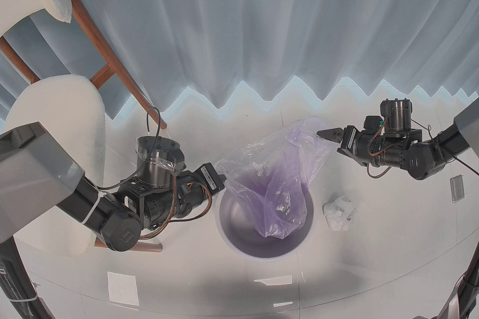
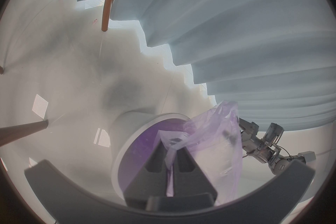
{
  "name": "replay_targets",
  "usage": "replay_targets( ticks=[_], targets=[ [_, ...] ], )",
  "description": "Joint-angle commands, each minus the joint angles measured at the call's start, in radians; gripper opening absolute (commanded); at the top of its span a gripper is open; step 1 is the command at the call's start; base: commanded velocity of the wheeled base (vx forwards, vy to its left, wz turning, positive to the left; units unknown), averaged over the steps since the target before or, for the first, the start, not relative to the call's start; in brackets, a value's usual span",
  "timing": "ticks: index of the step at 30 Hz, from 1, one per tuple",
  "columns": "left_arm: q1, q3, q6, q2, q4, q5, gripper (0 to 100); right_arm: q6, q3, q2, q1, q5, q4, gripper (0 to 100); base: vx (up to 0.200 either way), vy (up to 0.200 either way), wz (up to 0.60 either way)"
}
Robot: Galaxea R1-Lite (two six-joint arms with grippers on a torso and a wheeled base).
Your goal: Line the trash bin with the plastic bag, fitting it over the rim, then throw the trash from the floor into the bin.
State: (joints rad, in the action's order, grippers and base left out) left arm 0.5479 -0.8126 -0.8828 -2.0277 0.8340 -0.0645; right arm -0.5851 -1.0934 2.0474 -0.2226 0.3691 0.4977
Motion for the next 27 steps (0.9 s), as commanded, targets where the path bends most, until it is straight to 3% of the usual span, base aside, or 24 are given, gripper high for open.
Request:
replay_targets(
  ticks=[1,7,14,17,21,27],
  targets=[
    [0.024,0.009,0.002,0.038,-0.001,0.002,0,-0.065,0.119,-0.19,-0.021,0.013,-0.01,100,0.0,0.0,0.0],
    [0.087,0.061,0.01,0.087,0.0,0.0,0,-0.087,0.264,-0.359,-0.09,0.036,-0.054,100,0.0,0.0,0.0],
    [0.139,0.061,0.033,0.092,0.0,0.0,0,-0.121,0.282,-0.368,-0.192,0.016,-0.071,100,0.0,0.0,0.0],
    [0.145,0.067,0.084,0.092,0.002,0.0,0,-0.117,0.277,-0.32,-0.25,-0.061,-0.09,100,0.0,0.0,0.0],
    [0.147,0.069,0.094,0.092,0.002,0.0,0,-0.11,0.271,-0.248,-0.262,-0.141,-0.077,100,0.0,0.0,0.0],
    [0.15,0.076,0.094,0.106,0.002,0.0,0,-0.093,0.213,-0.191,-0.262,-0.145,-0.077,100,0.0,0.0,0.0]
  ],
)
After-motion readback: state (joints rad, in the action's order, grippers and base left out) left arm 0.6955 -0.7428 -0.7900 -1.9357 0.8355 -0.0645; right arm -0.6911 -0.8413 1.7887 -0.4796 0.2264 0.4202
